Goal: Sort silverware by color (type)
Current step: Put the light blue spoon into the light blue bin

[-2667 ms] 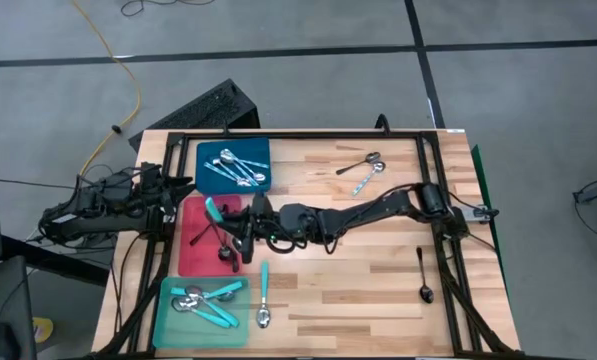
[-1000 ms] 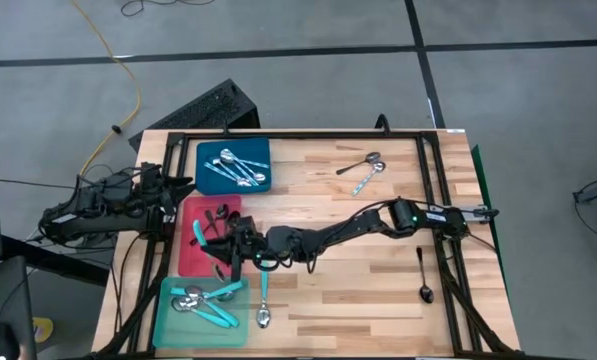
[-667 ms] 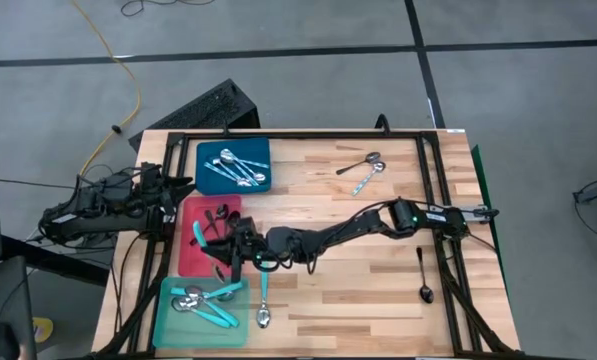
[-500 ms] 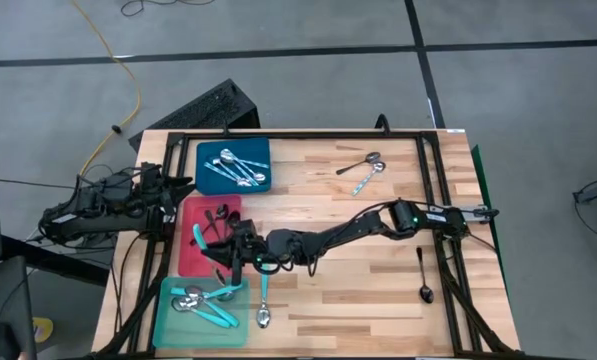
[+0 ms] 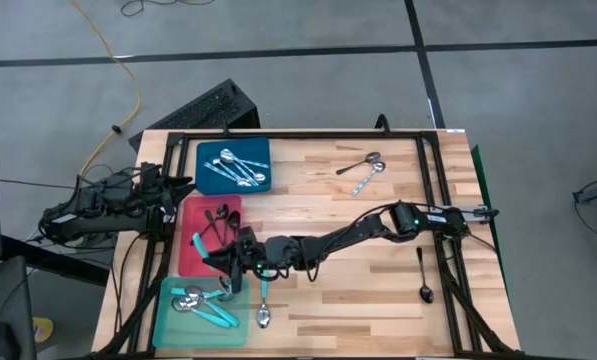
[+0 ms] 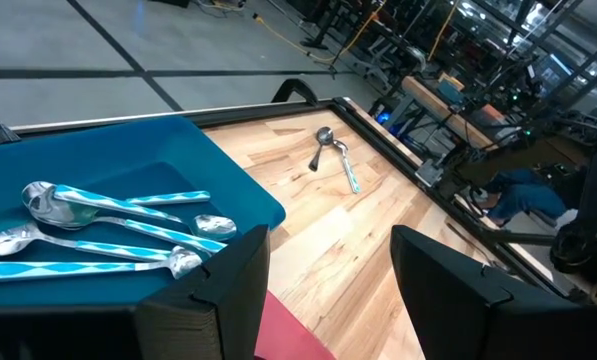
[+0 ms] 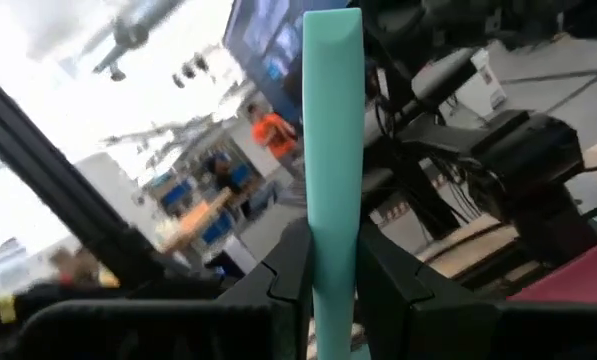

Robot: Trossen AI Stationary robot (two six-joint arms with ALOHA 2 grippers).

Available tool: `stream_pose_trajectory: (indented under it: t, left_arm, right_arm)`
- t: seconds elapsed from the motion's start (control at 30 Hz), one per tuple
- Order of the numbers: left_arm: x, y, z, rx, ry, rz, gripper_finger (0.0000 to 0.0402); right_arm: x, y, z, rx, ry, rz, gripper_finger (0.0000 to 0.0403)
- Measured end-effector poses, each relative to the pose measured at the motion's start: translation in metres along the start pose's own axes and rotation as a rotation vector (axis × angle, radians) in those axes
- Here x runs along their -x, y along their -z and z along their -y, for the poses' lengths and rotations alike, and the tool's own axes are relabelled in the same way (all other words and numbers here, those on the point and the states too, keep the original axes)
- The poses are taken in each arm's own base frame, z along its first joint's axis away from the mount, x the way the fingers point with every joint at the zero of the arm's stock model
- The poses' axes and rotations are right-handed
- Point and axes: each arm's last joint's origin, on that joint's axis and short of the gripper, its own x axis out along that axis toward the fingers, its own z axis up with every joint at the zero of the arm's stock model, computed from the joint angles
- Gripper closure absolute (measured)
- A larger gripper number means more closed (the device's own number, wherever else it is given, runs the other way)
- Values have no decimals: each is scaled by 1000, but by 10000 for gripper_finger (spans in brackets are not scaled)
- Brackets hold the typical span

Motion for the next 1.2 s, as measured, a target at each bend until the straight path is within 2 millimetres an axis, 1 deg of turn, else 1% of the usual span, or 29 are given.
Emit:
stream_pose_trajectory:
  t: [0.1,0.17,0.27,0.3,0.37,0.47,0.6,0.8,0.9,1.0,1.2]
  left_arm:
    - [0,0,0,3,-1,0,207]
    - [0,0,0,5,-2,-1,207]
    - [0,0,0,4,-3,-3,207]
    - [0,0,0,4,-3,-3,207]
    - [0,0,0,6,-3,-3,207]
    - [0,0,0,7,-4,-4,207]
    - [0,1,0,6,-5,-5,207]
    - [0,1,-1,5,-6,-7,207]
    - [0,1,-1,7,-9,-9,207]
    - [0,1,-1,7,-9,-9,207]
    - [0,1,-1,7,-15,-5,207]
  right_arm:
    - [-1,13,0,-37,-24,37,321]
    - [-5,26,2,-60,-26,41,321]
    - [-12,35,-2,-95,-49,44,321]
    - [-16,36,-2,-105,-62,45,321]
    - [-22,32,-8,-105,-87,23,321]
    - [-29,29,-13,-84,-61,-67,321]
    - [-33,29,-14,-50,-44,-209,321]
    - [-34,27,-13,-28,-93,-302,321]
    - [-32,33,-11,-23,-77,-366,321]
    - [-30,40,-14,-24,-87,-420,321]
    - [-26,47,-21,12,-90,-441,321]
